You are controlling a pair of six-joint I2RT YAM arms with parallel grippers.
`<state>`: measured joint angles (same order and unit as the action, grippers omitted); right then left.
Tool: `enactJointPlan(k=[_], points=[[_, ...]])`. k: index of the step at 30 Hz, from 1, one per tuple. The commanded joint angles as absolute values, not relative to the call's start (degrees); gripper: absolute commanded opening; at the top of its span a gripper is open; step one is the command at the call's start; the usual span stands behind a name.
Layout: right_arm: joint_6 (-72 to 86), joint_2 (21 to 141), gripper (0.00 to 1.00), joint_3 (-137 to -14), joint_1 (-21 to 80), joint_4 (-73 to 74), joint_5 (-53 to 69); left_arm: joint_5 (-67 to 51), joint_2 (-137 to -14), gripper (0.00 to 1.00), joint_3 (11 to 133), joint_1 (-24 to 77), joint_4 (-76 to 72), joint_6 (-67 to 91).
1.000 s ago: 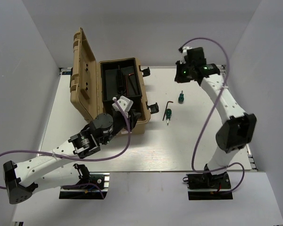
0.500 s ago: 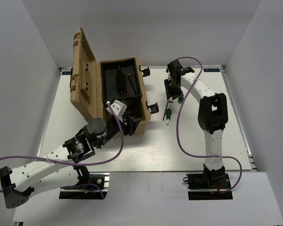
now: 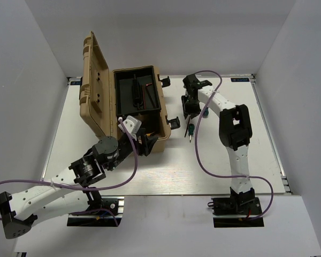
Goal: Sort the tools into containers
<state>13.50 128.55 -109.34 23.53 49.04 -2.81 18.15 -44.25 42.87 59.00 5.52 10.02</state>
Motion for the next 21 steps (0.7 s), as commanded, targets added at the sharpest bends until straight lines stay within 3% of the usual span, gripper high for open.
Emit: enactJointPlan(k=[1, 21], points=[[14.33, 129.46, 0.44, -109.07, 24.69, 47.02, -5.18, 17.06, -42.37, 0.7, 42.36, 59.15, 5.36, 10.37], [15.29, 126.82, 0.44, -103.45, 25.4, 45.88, -8.18, 17.05, -40.17, 0.7, 41.31, 59.15, 7.21, 10.9]])
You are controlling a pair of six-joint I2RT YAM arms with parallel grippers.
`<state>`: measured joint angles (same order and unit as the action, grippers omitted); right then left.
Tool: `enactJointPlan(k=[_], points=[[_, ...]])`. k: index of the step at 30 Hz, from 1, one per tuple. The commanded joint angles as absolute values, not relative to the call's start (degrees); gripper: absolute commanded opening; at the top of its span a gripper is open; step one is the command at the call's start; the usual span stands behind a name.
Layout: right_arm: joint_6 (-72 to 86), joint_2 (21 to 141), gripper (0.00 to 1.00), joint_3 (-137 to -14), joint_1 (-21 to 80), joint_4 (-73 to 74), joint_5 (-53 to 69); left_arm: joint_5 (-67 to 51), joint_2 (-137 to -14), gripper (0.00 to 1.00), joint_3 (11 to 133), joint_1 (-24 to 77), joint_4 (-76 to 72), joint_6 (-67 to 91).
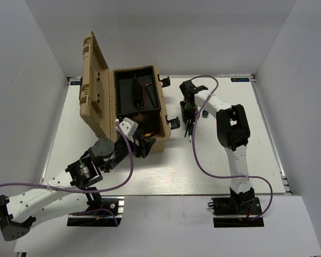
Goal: Sort the tools into containers
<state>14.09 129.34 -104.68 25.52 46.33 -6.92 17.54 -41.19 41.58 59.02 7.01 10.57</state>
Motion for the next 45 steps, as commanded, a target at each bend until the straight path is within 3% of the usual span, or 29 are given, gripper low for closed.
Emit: enactJointPlan(k=[1, 10, 16, 24, 45], points=[[15.47, 127.09, 0.42, -103.36, 25.49, 45.88, -8.26, 17.05, -40.17, 0.7, 41.31, 59.15, 7.21, 10.9], [18.72, 132.27, 0.38, -103.98, 26.8, 46.85, -9.23, 16.52, -39.11, 0.7, 41.92, 59.15, 8.26, 12.04], [20.21, 132.8, 0.17, -100.37, 26.55, 46.5, -6.24, 16.52, -38.58, 0.7, 41.92, 59.15, 8.26, 12.04], [20.13, 131.75, 0.0, -99.14, 26.28, 45.44, 2.43, 16.52, -39.11, 0.7, 41.92, 59.15, 8.26, 12.04], [14.16, 118.92, 0.0, -107.75, 22.41, 45.18, 6.68, 16.52, -41.48, 0.7, 44.56, 59.15, 8.26, 11.51]])
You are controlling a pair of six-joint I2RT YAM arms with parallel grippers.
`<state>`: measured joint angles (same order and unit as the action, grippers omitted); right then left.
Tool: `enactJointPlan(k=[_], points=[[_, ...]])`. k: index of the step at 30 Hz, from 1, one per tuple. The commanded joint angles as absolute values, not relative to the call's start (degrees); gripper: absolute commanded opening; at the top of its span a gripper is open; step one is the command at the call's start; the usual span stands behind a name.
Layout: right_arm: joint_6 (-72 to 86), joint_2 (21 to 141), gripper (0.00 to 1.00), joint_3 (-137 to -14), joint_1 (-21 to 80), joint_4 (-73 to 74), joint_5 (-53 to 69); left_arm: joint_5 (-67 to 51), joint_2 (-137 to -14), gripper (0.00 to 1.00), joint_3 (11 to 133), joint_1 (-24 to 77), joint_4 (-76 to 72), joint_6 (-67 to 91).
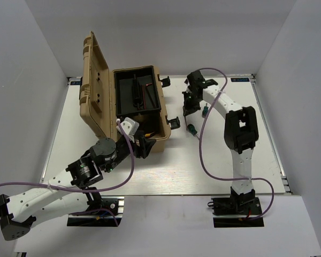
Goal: Sort the tools into containers
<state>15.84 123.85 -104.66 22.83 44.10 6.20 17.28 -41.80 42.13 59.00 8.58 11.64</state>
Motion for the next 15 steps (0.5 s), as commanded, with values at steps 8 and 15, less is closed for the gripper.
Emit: enactJointPlan(k=[8, 15], points=[[9.32, 114.78, 0.0, -122.74, 22.24, 43.25, 1.76, 15.39, -40.78, 0.71, 46.14, 59.15, 8.79, 7.48], [14.39, 114.33, 0.0, -126.45, 23.64, 26.9, 14.4, 14.85, -40.78, 0.72, 47.9, 59.15, 6.94, 5.01]])
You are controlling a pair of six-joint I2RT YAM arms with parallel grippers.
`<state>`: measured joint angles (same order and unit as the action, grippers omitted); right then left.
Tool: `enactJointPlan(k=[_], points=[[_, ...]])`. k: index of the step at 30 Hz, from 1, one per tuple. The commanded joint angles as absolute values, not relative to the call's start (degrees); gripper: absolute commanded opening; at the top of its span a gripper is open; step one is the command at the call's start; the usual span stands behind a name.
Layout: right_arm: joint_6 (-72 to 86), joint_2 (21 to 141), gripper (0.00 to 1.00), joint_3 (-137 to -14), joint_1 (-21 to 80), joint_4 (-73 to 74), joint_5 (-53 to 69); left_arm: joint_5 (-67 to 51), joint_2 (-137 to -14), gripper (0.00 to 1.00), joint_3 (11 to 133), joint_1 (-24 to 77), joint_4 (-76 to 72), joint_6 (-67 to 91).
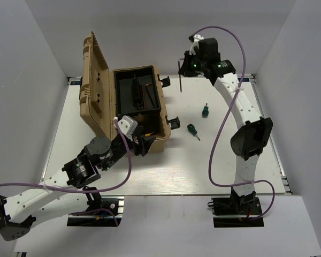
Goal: Sort the tools into containers
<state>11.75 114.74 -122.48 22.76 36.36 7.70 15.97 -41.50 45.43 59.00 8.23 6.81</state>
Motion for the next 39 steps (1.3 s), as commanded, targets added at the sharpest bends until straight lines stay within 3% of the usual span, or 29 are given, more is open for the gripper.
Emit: enactJointPlan(k=[1, 8, 20, 21, 22, 23, 26, 30, 35, 36, 38, 39], points=[[15.37, 115.13, 0.0, -127.43, 23.9, 25.94, 17.98, 14.85, -40.78, 0.72, 47.9, 59.15, 6.94, 4.49], [27.14, 124.0, 0.0, -131.75, 25.75, 15.39, 29.34, 15.38, -43.94, 0.72, 49.13, 59.15, 5.37, 3.96], [25.75, 130.87, 0.01, -128.67, 28.56, 11.51, 30.49, 16.52, -47.1, 0.73, 50.79, 59.15, 5.36, 5.01], [25.06, 130.61, 0.09, -128.32, 28.83, 12.12, 30.32, 16.52, -47.81, 0.75, 51.5, 59.15, 5.36, 5.01], [24.53, 130.0, 0.26, -127.89, 28.74, 12.48, 30.32, 17.05, -49.9, 0.77, 52.11, 59.15, 5.97, 5.01], [23.65, 129.64, 0.3, -127.36, 29.0, 12.74, 30.5, 17.05, -51.14, 0.77, 53.77, 59.15, 6.76, 5.01], [23.12, 127.97, 0.38, -125.07, 28.92, 13.45, 31.11, 16.0, -56.05, 0.78, 56.94, 59.15, 7.47, 5.01], [22.85, 125.08, 0.41, -122.7, 28.83, 15.02, 31.73, 15.99, -59.58, 0.78, 58.97, 59.15, 8.0, 6.23], [18.73, 116.06, 0.3, -119.9, 27.34, 21.17, 25.07, 16.52, -62.4, 0.74, 60.9, 59.67, 8.53, 11.33], [17.85, 114.45, 0.21, -118.93, 26.46, 22.05, 22.61, 17.05, -63.36, 0.69, 61.78, 59.68, 9.31, 12.9], [15.56, 107.54, 0.13, -113.25, 24.7, 23.11, 13.12, 17.57, -67.64, 0.66, 64.94, 59.68, 10.37, 14.14], [14.77, 105.66, 0.0, -111.55, 24.0, 23.29, 10.4, 17.58, -69.59, 0.63, 66.6, 60.2, 12.37, 15.02]])
